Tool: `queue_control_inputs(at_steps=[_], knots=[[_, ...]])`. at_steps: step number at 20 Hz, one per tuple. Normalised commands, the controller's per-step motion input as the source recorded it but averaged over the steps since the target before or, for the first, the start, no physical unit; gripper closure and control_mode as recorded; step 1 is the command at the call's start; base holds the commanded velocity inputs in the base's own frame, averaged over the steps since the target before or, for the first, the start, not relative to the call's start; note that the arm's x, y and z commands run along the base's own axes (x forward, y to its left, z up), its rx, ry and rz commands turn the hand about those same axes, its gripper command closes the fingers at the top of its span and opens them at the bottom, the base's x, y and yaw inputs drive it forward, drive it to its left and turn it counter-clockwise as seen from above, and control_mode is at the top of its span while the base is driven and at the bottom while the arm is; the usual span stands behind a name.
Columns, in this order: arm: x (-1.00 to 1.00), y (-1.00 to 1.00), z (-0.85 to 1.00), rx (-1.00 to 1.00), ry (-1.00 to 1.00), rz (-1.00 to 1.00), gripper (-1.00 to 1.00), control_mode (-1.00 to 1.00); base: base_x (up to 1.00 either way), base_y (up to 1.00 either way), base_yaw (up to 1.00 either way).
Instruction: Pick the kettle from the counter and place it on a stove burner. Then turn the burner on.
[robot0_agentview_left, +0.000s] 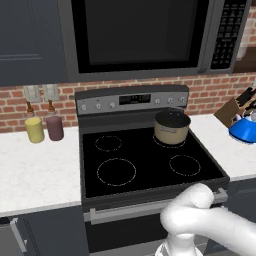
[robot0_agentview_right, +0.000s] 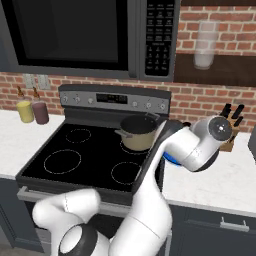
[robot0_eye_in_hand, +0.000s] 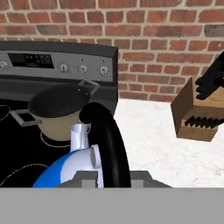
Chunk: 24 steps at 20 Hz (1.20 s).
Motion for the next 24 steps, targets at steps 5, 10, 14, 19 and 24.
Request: queue_control_inputs(at_steps=[5,10,14,19,24], knots=[[-0.80,1.00,0.53,-0.13,-0.15,0.08,1.00,-1.00,0.00,0.00,0.00],[-0.57,1.00,0.50,-0.10,-0.12,0.06,1.00,-1.00,0.00,0.00,0.00],[-0.38,1.00,0.41,-0.09,-0.09,0.05,1.00,-1.00,0.00,0.00,0.00],[-0.30,1.00,0.30,-0.09,-0.06,0.05,1.00,-1.00,0.00,0.00,0.00],[-0.04,1.00,0.04,-0.07,0.00,0.01,1.00,-1.00,0.00,0.00,0.00]])
